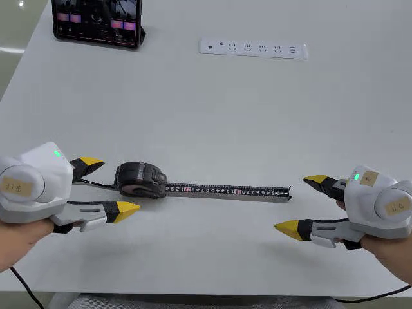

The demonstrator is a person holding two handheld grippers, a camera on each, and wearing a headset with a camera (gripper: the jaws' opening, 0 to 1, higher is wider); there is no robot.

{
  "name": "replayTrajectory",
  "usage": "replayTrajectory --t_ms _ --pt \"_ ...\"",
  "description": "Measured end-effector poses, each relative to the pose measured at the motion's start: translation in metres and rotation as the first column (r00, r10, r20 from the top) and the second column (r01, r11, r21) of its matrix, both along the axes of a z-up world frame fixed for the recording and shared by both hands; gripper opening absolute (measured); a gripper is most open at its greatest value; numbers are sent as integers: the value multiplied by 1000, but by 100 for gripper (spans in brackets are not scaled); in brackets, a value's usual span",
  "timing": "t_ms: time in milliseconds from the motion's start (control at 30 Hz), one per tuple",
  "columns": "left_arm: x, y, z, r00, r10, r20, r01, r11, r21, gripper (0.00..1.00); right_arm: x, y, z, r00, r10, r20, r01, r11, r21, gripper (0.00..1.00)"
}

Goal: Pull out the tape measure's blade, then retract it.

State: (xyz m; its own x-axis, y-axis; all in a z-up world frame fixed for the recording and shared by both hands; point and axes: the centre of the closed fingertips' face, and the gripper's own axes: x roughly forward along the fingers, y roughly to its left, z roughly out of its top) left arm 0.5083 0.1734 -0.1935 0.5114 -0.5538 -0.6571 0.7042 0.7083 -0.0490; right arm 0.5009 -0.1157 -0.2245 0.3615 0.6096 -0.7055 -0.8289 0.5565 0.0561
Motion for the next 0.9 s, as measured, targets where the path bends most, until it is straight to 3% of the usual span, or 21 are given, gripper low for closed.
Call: replayTrajectory --t_ms 400,900 --pt "-20 6 -3 999 51 -3 -51 998 -33 73 -5 -7 3 998 -57 12 57 998 20 79" --pt "-34 12 -6 997 79 -3 -79 996 -38 82 -16 -12 2 996 -94 9 93 995 19 88"
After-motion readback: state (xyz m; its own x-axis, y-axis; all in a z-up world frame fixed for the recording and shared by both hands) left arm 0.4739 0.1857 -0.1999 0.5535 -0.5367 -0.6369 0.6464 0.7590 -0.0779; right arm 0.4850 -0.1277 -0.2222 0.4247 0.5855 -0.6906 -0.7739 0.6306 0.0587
